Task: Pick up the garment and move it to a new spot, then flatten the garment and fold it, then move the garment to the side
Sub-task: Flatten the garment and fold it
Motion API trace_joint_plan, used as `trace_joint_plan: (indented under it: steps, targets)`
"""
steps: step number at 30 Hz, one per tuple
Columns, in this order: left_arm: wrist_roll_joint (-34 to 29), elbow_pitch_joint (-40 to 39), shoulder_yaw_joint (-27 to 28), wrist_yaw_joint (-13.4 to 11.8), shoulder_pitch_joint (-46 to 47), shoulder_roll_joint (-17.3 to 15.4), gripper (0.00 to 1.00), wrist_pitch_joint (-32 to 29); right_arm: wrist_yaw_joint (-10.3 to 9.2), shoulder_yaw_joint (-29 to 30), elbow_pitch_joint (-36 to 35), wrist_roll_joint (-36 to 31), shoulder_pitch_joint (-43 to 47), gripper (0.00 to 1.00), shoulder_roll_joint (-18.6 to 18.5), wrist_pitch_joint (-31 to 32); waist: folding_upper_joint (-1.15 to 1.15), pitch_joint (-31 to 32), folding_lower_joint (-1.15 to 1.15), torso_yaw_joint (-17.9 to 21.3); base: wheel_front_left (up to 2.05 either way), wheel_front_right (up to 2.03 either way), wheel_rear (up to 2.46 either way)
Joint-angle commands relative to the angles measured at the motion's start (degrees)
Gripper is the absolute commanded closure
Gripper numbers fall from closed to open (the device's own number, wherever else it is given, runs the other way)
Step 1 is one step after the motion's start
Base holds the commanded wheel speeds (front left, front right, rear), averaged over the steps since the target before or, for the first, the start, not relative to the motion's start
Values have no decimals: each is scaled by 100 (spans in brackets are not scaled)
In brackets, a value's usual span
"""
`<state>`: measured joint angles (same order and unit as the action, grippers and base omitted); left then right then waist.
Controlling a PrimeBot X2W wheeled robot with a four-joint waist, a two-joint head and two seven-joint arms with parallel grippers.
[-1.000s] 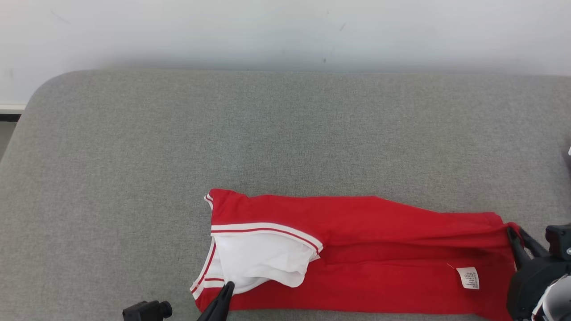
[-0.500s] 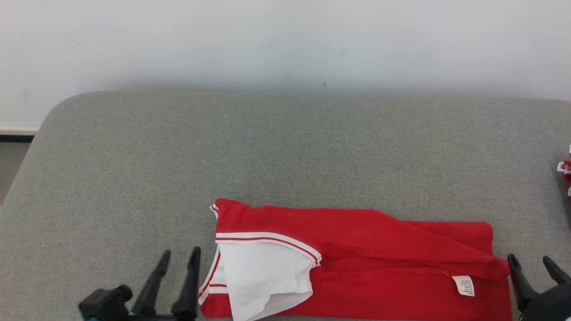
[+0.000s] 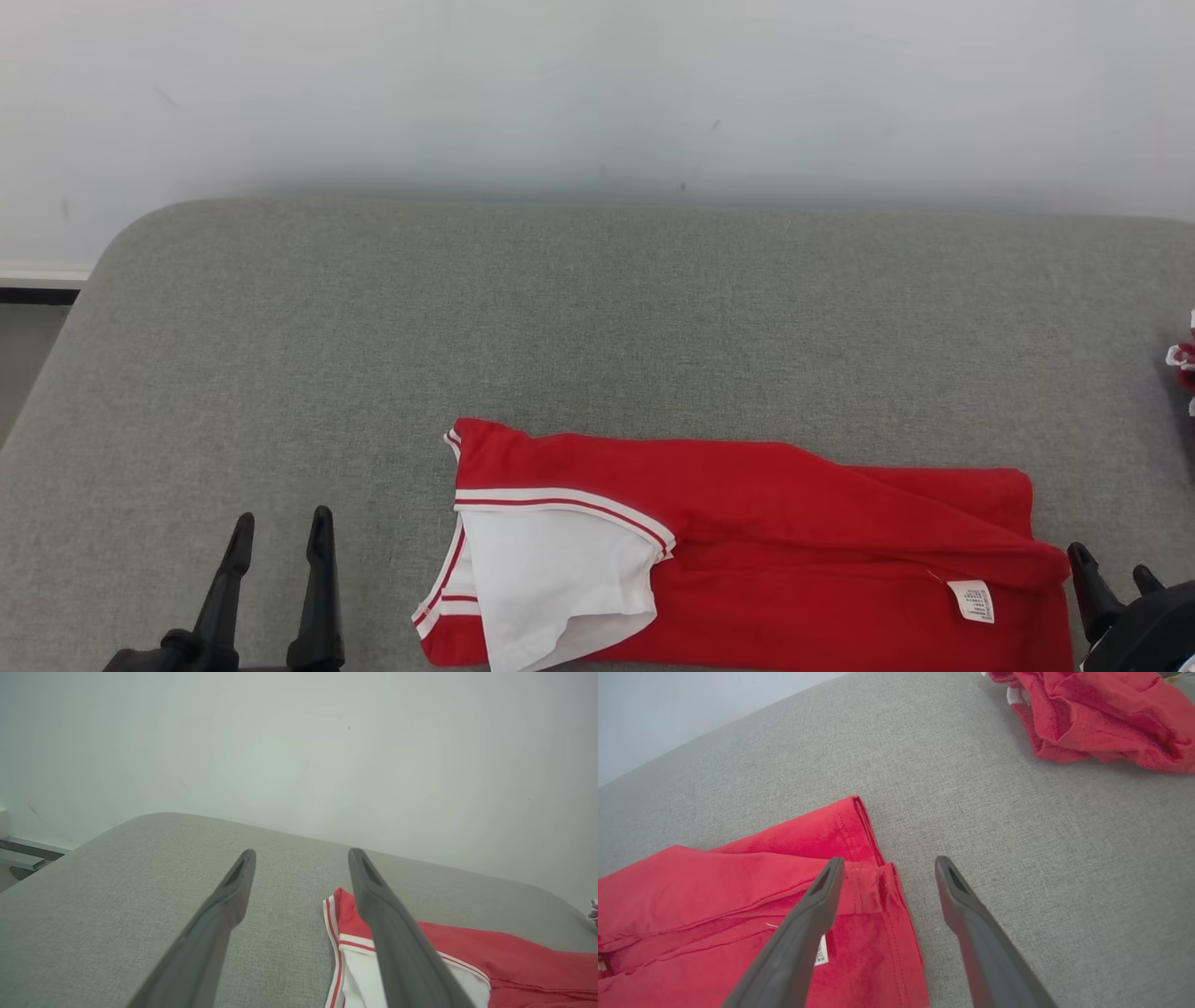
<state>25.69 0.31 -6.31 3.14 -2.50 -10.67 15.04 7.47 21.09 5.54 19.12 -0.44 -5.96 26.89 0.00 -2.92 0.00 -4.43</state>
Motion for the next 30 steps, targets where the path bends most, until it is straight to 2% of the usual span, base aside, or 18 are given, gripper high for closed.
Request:
trace_joint_plan:
  steps: [1, 6, 12, 23, 30]
  targets:
    - [-167, -34, 157, 98, -107, 110, 0, 15, 0, 172, 90, -54, -171, 0, 74, 206, 0, -60, 0, -30, 0, 0, 0]
    - [-415, -6, 424, 290, -110, 301, 0, 15, 0, 489, 164, -243, -516, 0, 194, 763, 0, -159, 0, -105, 0, 0, 0]
    - [-507, 52, 528, 388, -23, 404, 0, 15, 0, 694, 271, -534, -759, 0, 272, 1383, 0, -317, 0, -201, 0, 0, 0]
    - [-511, 59, 510, 429, 164, 434, 0, 16, 0, 825, 675, -818, -1064, 0, 307, 1739, 0, -637, 0, -360, 0, 0, 0]
    - [-406, 54, 413, 428, 234, 373, 0, 16, 7, 648, 1177, -834, -1228, 0, 353, 1756, 0, -775, 0, -476, 0, 0, 0]
